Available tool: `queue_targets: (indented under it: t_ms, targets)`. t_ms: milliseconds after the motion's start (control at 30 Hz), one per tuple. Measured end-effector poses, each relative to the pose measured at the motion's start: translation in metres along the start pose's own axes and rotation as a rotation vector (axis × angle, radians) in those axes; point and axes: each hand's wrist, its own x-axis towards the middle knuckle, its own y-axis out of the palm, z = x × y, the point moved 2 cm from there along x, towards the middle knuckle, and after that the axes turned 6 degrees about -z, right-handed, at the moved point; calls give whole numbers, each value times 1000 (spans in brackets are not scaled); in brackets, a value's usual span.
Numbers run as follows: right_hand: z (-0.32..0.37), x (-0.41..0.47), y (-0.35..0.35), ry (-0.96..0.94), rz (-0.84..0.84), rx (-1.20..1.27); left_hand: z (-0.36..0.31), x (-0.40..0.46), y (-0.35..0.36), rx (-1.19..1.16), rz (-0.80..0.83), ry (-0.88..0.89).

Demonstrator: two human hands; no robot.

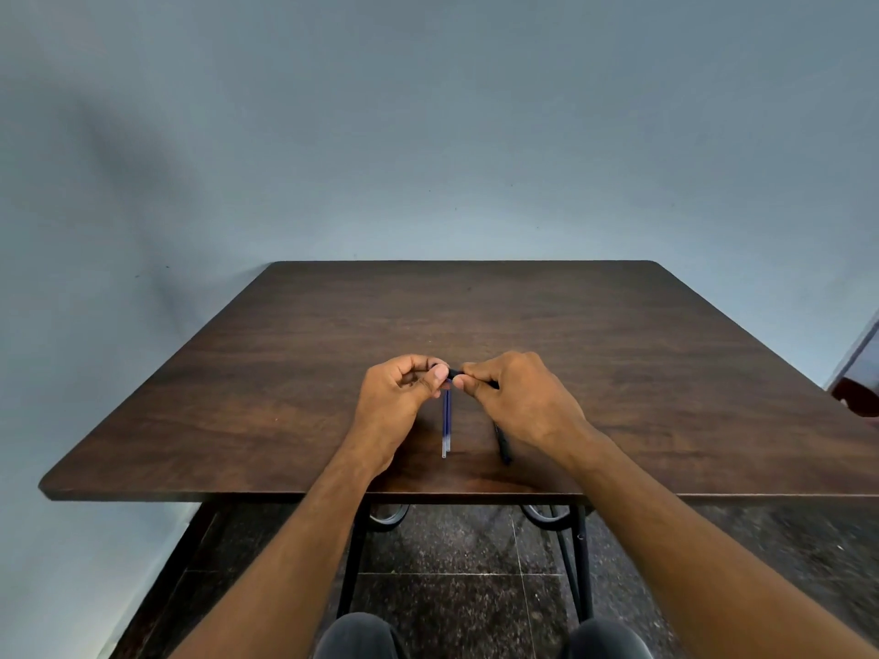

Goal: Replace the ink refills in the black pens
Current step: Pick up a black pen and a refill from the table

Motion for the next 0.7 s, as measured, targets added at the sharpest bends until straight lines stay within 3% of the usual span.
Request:
queue_targets:
  t_ms: [200, 433, 700]
  targets:
    - [6, -3, -3, -31, -18, 43, -5, 3, 1, -52, -86, -95]
    - [-1, -4, -8, 59, -28, 52, -3, 16, -23, -16, -191, -191]
    - [-4, -7, -9, 31, -32, 86, 9, 37, -29, 615, -110, -119]
